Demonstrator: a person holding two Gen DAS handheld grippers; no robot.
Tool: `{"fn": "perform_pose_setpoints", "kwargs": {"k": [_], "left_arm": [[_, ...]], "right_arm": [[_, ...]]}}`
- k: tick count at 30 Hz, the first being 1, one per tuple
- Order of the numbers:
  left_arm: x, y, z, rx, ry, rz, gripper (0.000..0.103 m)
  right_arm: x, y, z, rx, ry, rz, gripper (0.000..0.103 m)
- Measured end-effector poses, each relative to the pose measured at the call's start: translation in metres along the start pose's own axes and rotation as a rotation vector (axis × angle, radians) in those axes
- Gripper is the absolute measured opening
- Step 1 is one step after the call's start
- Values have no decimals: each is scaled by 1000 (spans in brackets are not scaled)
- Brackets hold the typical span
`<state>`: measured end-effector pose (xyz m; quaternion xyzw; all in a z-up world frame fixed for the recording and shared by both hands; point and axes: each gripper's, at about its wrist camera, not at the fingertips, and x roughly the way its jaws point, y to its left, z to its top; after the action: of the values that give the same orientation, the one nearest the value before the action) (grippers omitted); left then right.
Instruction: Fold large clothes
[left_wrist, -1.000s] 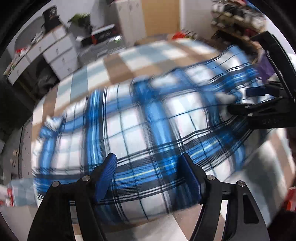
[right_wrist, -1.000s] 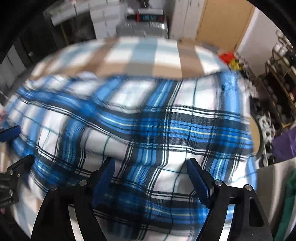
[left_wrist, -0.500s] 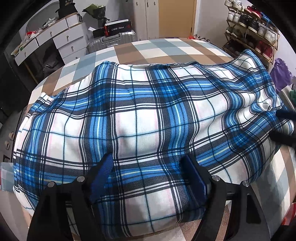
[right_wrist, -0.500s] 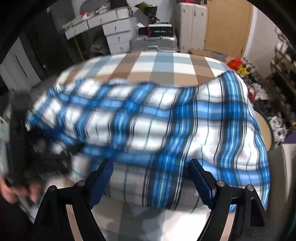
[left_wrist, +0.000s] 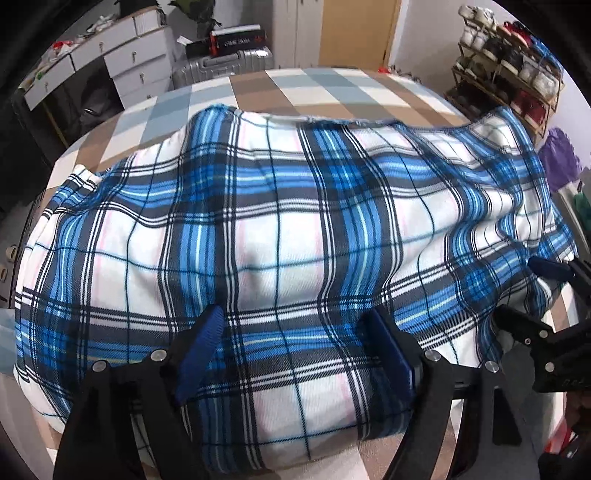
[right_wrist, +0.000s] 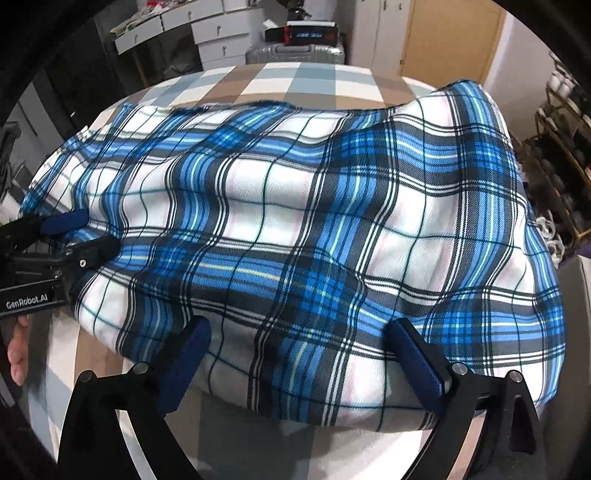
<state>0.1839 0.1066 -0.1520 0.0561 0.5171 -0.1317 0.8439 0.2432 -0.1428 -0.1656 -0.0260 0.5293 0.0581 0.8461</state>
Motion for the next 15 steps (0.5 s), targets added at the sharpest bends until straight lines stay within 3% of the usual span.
{"fn": "perform_pose_setpoints", "kwargs": {"k": [8, 15], "left_arm": [[-6, -22, -20, -42, 63, 19, 76], [-32, -62, -72, -34, 109, 8, 77]], "right_arm": [[-18, 1, -36, -125, 38, 54, 98], [-39, -11, -80, -189, 73, 87, 98]]}}
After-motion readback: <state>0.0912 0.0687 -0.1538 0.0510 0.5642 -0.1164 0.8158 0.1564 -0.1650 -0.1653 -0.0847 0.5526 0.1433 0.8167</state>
